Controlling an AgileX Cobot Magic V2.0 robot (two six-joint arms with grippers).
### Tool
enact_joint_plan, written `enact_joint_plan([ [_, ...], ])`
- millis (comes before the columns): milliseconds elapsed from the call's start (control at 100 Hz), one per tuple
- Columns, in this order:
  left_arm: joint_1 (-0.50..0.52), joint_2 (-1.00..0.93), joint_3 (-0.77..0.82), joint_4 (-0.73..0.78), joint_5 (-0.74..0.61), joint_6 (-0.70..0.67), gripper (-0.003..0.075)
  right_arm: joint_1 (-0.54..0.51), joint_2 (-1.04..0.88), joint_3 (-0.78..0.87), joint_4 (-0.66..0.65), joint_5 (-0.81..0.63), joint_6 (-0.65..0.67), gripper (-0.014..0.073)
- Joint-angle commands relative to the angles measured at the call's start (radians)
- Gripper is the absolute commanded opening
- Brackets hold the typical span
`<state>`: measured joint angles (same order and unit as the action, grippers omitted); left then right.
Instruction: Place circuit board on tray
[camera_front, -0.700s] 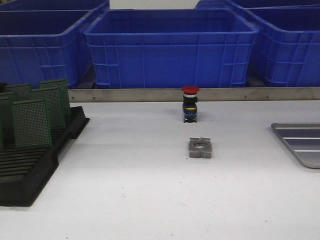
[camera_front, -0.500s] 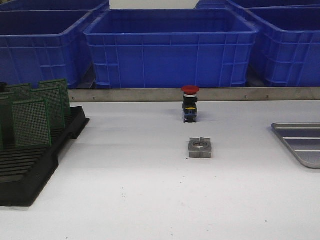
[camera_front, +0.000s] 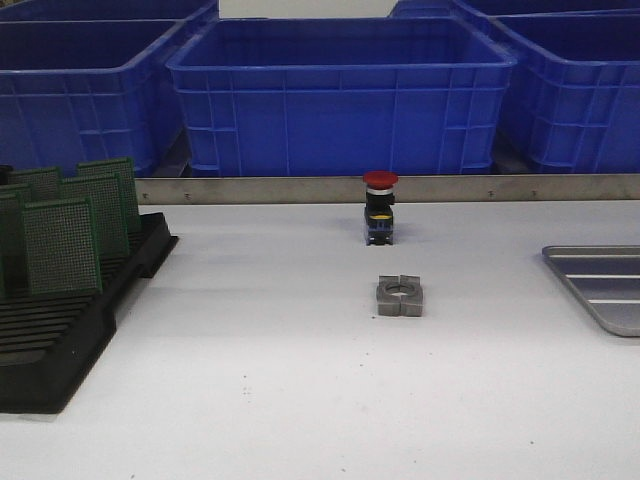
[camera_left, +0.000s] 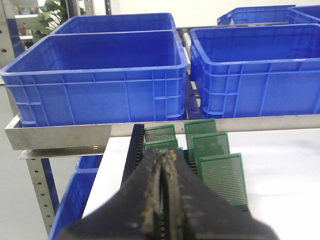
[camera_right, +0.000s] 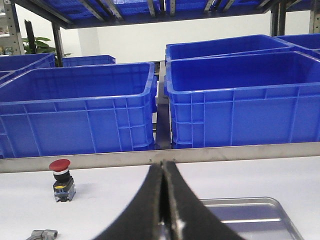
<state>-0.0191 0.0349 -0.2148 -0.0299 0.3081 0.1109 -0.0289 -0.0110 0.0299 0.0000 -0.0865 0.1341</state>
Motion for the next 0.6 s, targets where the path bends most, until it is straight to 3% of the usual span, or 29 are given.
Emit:
enact_joint_plan([
  [0,0.003,0.093,-0.153,-0.019,0.054,-0.012,-0.0019,0.003,-0.017,0.004,0.000,-0.082,-0.005,-0.0067],
  [340,0.003,0.496,-0.570,-0.019,0.421,0.030,-0.0019,0.003,-0.017,0.004,0.000,-0.082,-0.005,-0.0067],
  [590,0.003,0.698,-0.643,-0.015,0.450,0.053,-0.0018,0.003,-0.017,0.004,0.000,-0.082,-0.005,-0.0067],
])
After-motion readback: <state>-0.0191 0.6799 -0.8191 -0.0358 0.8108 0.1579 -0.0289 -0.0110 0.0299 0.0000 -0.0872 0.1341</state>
